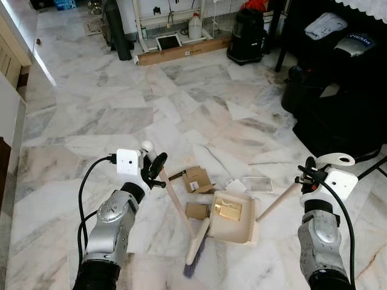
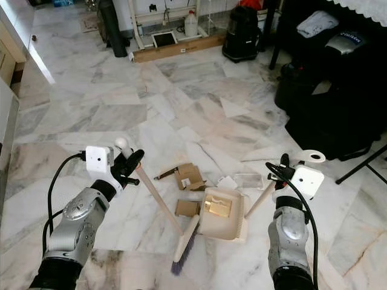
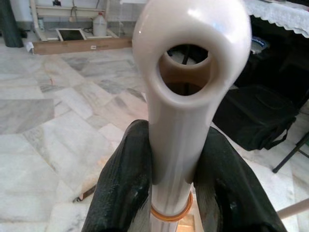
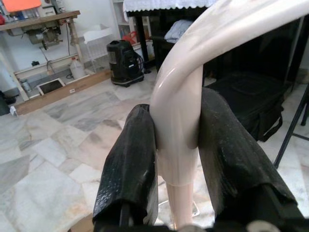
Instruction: Sweep floor
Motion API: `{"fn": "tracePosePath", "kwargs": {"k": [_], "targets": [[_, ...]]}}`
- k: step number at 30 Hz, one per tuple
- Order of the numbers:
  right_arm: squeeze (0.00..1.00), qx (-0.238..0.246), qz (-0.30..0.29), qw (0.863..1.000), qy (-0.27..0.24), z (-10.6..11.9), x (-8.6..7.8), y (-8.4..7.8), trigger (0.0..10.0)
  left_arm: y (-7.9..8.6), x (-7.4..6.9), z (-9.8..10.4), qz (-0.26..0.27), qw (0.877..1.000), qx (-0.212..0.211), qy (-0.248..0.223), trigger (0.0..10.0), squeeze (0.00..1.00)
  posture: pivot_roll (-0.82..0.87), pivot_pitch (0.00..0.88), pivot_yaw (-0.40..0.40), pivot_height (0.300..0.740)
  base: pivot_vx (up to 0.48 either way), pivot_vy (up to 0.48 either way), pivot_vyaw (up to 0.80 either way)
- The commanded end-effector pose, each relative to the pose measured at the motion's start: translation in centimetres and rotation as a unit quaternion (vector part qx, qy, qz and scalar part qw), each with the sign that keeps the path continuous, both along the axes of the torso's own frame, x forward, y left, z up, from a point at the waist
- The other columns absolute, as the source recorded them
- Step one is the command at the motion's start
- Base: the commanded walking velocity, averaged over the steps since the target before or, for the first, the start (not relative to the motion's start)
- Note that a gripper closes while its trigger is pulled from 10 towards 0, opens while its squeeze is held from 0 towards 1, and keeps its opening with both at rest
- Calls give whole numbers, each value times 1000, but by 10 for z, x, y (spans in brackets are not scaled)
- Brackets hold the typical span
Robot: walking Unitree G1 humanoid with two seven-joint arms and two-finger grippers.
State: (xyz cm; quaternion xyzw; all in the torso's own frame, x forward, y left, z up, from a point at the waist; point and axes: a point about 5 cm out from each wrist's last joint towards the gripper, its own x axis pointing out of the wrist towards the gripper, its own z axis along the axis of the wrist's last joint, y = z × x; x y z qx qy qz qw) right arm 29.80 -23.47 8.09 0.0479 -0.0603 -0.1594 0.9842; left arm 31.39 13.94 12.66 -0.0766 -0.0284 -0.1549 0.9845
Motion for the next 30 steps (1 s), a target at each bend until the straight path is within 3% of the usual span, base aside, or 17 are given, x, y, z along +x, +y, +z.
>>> {"fn": "tracePosePath", "kwargs": {"k": [1,8,12,15,21,24,26,30], "targets": [[0,16,11,999,-35,13,5,6,10000,3,3,6,17,1000,1,-18,10000,0,43,47,20,740,0,0,0],[0,44,2,998,-42,13,4,9,10000,24,5,7,92,995,24,-25,10000,0,48,30,28,740,0,0,0],[0,77,-5,996,-48,13,5,8,10000,45,5,18,169,982,53,-62,10000,0,54,10,33,740,0,0,0],[0,90,-2,994,-56,16,6,10,10000,50,6,24,195,976,58,-83,10000,0,55,0,38,740,0,0,0],[0,123,7,989,-76,21,9,14,10000,49,8,27,201,973,63,-94,10000,0,59,0,41,740,0,0,0],[0,197,23,975,-98,25,15,15,10000,47,11,27,207,972,63,-97,10000,0,62,0,38,740,0,0,0],[0,207,27,972,-104,27,17,15,10000,47,12,27,209,971,62,-98,10000,0,62,0,37,740,0,0,0],[0,182,40,977,-104,32,24,17,10000,48,16,26,214,970,62,-100,10000,0,73,0,26,740,0,0,0]]}}
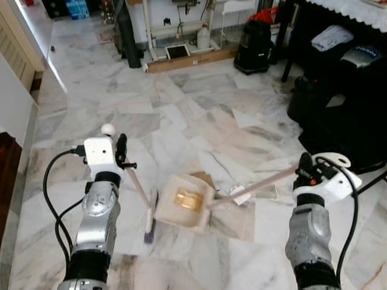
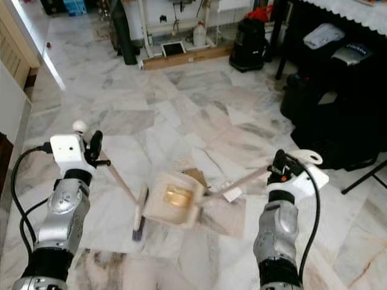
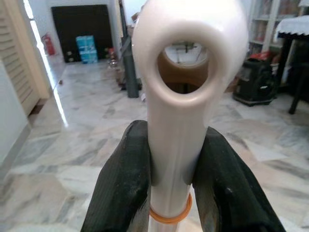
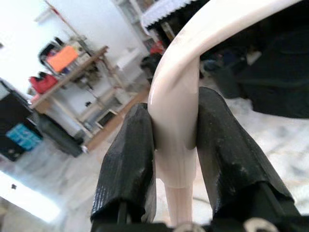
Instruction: Sweep floor
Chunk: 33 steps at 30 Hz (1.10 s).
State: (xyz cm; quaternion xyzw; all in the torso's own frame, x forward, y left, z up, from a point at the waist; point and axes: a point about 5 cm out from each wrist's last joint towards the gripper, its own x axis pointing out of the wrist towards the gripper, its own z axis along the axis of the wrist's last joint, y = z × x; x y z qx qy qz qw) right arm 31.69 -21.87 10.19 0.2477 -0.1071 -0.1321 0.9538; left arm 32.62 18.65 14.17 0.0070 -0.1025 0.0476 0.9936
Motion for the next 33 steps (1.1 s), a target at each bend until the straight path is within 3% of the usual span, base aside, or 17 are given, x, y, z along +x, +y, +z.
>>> {"fn": "tracePosePath", "kwargs": {"k": [1,7,14,18,30,33], "targets": [[0,-14,3,1000,-24,12,7,1,10000,2,5,12,7,999,3,-31,10000,0,75,0,22,740,0,0,0],[0,-74,-2,997,-15,17,11,-7,10000,12,2,11,31,999,9,-37,10000,0,95,0,-4,740,0,0,0],[0,-105,-10,994,-21,25,11,-19,10000,23,-5,6,54,998,17,-35,10000,0,85,0,-6,740,0,0,0],[0,-103,-28,994,-23,25,7,-26,10000,23,-7,4,47,998,20,-34,10000,0,73,0,9,740,0,0,0],[0,-114,-31,993,-13,14,-9,-25,10000,16,-6,6,46,998,13,-38,10000,0,46,2,37,740,0,0,0],[0,-130,-34,991,-21,18,-13,-29,10000,9,-5,0,28,999,15,-29,10000,0,21,0,82,740,0,0,0]]}}
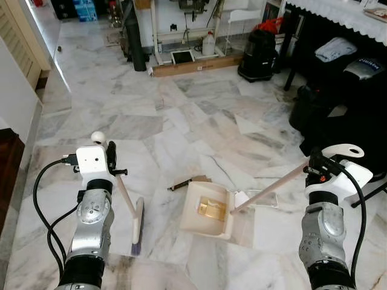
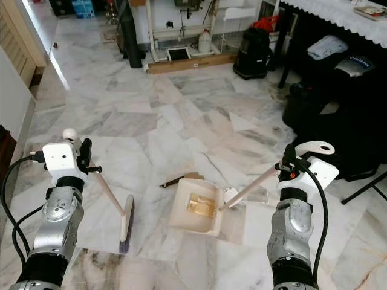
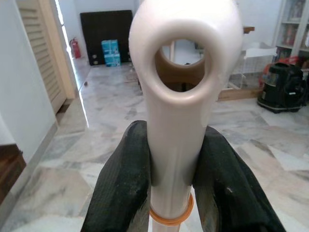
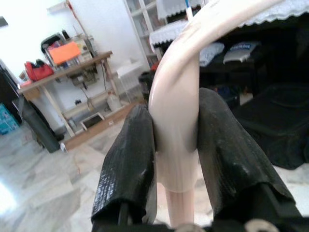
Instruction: Sweep floor
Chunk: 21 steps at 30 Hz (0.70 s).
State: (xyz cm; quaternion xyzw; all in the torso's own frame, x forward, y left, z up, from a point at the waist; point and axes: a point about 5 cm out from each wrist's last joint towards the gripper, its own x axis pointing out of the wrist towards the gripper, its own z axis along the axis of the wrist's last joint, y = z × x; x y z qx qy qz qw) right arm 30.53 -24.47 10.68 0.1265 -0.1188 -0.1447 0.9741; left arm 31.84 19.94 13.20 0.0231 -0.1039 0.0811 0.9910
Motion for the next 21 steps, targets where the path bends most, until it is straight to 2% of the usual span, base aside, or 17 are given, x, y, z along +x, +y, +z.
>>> {"fn": "tracePosePath", "kwargs": {"k": [1,3,5,11,16,21], "targets": [[0,-14,-13,999,-31,11,-5,-5,10000,-4,2,7,-14,1000,9,-22,10000,0,29,0,84,740,0,0,0],[0,-14,-16,999,-29,10,-6,-6,10000,-5,2,7,-17,1000,12,-20,10000,0,30,0,83,740,0,0,0],[0,-7,-22,999,-26,10,-4,-5,10000,0,6,14,-10,999,16,-29,10000,0,33,0,52,740,0,0,0],[0,-48,22,998,-25,19,10,12,10000,9,14,23,13,999,10,-51,10000,0,20,0,9,740,0,0,0],[0,-80,15,997,-16,25,18,4,10000,9,14,23,21,998,11,-57,10000,0,35,0,20,740,0,0,0],[0,-81,5,996,-21,29,21,3,10000,9,19,22,15,998,13,-55,10000,0,32,0,25,740,0,0,0]]}}
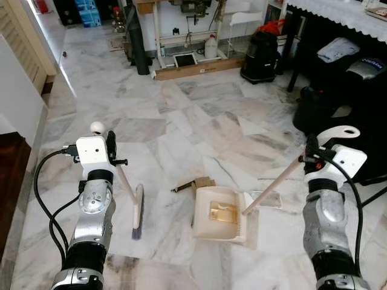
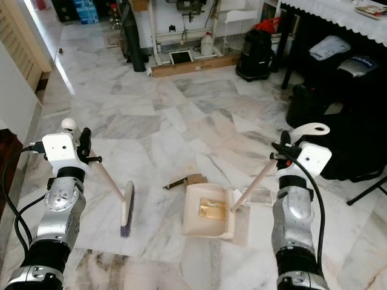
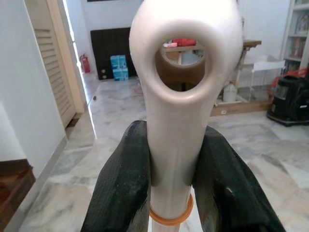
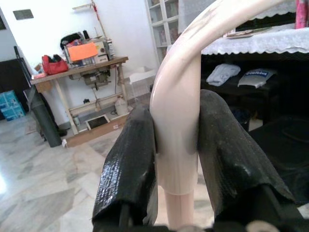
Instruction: Sweep floor
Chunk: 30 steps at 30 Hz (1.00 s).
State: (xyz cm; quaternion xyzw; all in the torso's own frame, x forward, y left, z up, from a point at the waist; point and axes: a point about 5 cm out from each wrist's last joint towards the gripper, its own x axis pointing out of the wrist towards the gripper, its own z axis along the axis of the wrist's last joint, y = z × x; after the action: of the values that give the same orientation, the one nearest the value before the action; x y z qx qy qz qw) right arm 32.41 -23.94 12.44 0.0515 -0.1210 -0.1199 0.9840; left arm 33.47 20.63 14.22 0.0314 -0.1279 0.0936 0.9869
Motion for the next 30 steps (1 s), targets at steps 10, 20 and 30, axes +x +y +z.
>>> {"fn": "tracePosePath", "kwargs": {"k": [10,20,30], "targets": [[0,-13,-19,1000,-12,2,-1,0,10000,12,-1,-8,20,1000,-13,-2,10000,0,12,0,45,740,0,0,0],[0,4,-29,999,-30,3,-3,4,10000,-6,6,-11,-12,1000,-22,3,10000,0,-19,0,100,740,0,0,0],[0,3,-38,999,-31,0,-9,0,10000,-9,14,2,-22,999,-15,-17,10000,0,-9,0,93,740,0,0,0]]}}
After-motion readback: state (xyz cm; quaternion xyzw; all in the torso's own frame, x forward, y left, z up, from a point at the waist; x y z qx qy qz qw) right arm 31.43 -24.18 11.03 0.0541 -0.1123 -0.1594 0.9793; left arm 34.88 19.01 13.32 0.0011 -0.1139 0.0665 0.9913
